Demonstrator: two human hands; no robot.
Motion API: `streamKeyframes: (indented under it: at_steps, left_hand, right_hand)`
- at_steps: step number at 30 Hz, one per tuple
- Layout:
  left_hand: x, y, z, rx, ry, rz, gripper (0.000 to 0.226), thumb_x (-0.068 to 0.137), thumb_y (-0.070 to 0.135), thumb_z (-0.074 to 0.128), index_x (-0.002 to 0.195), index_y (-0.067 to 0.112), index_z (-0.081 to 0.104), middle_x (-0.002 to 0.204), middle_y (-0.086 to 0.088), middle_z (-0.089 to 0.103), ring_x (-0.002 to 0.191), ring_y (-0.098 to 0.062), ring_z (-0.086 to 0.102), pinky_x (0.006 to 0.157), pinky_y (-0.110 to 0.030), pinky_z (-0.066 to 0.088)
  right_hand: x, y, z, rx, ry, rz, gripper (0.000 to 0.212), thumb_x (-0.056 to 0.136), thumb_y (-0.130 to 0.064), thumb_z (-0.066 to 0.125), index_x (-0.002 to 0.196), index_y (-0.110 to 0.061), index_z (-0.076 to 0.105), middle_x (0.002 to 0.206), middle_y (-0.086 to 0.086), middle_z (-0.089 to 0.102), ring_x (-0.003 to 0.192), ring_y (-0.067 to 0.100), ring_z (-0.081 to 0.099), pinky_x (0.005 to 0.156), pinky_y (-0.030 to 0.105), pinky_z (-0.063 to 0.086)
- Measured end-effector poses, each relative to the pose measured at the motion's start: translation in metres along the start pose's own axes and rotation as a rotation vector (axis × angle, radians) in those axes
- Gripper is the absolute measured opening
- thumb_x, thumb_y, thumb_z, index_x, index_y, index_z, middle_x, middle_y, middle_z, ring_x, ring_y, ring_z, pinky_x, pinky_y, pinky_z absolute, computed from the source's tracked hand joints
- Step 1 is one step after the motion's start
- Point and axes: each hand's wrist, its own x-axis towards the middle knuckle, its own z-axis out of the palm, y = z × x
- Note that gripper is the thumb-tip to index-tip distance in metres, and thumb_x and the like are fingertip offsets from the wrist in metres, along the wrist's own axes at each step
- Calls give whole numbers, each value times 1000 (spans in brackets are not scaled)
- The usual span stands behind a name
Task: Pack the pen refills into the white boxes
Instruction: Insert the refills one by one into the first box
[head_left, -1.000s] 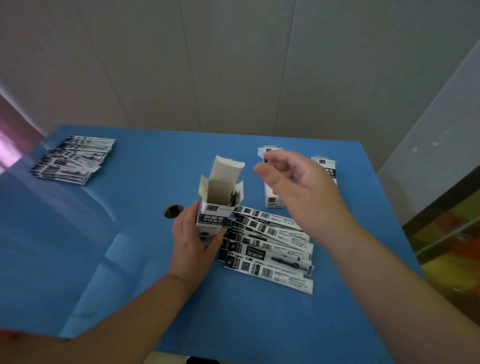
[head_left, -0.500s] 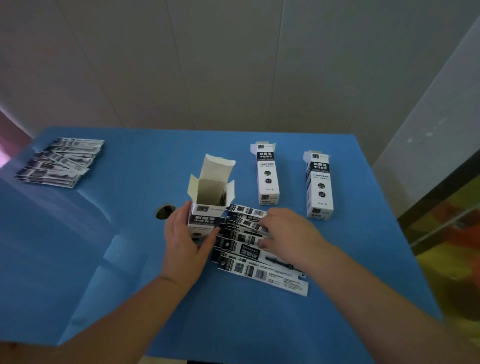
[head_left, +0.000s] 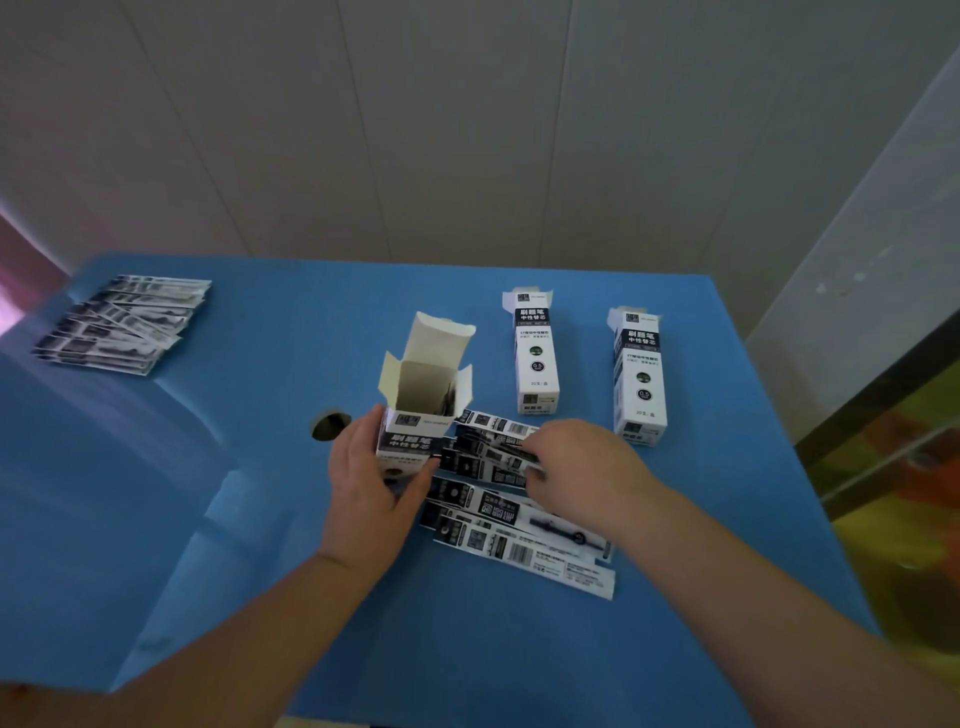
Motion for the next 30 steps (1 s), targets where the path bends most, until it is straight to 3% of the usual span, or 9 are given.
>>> streamKeyframes:
  at_steps: [2,5,10,14,20,24,27,30]
  left_hand:
    - [0,0,0,3,-3,-9,67,87,14,84,143,-1,49,136,-19,47,131,-36,46,103,-49,54]
    - [0,0,1,17,5,-10,68,87,14,84,143,-2,49,136,-21,48,131,-35,46,106,-41,49]
    - [1,-3,2,11,-2,-8,67,87,13,84,143,-2,49,135,-20,49,132,-38,46,106,-61,49]
    - [2,-6,3,-33,-2,-22,70,87,14,84,145,2,47,138,-15,46,133,-39,48,104,-62,53]
    - [1,-9,4,-29,10,-8,70,87,14,83,146,4,46,137,-13,46,135,-36,46,106,-63,51]
    - [0,-9,5,-36,13,-14,71,87,13,83,147,3,46,138,-13,46,135,-39,46,107,-63,50]
    - [1,-9,6,-20,21,11,70,86,11,84,145,1,48,136,-16,48,132,-41,48,105,-64,51]
    - [4,-13,6,-30,7,82,64,86,11,83,139,-2,50,131,-12,48,124,-43,52,94,-65,56]
  right_hand:
    - [-2,2,-5,14,6,14,22,88,-24,54,67,-18,51,66,-2,51,59,15,51,46,26,30]
    - [-3,4,-13,23,33,5,21,88,-24,55,68,-19,54,70,-2,53,61,17,55,47,27,33]
    - [-6,11,-31,133,102,25,30,96,-37,60,68,-30,55,73,-7,57,60,10,56,49,30,42]
    - [-10,19,-50,269,180,76,20,89,-47,70,78,-30,67,68,-8,61,61,9,59,55,33,49]
    - [-9,24,-55,378,163,122,31,83,-44,77,67,-21,64,56,0,56,52,19,55,50,29,37]
    - [-11,22,-61,396,210,145,39,86,-43,76,60,-21,57,50,-3,50,43,7,44,44,27,32]
    - [-20,15,-74,682,416,189,23,83,-40,80,65,-36,66,67,-22,69,60,-4,64,48,15,42]
    - [-30,-3,-92,1166,597,170,13,79,-33,84,78,-44,77,81,-15,77,71,6,73,60,23,56]
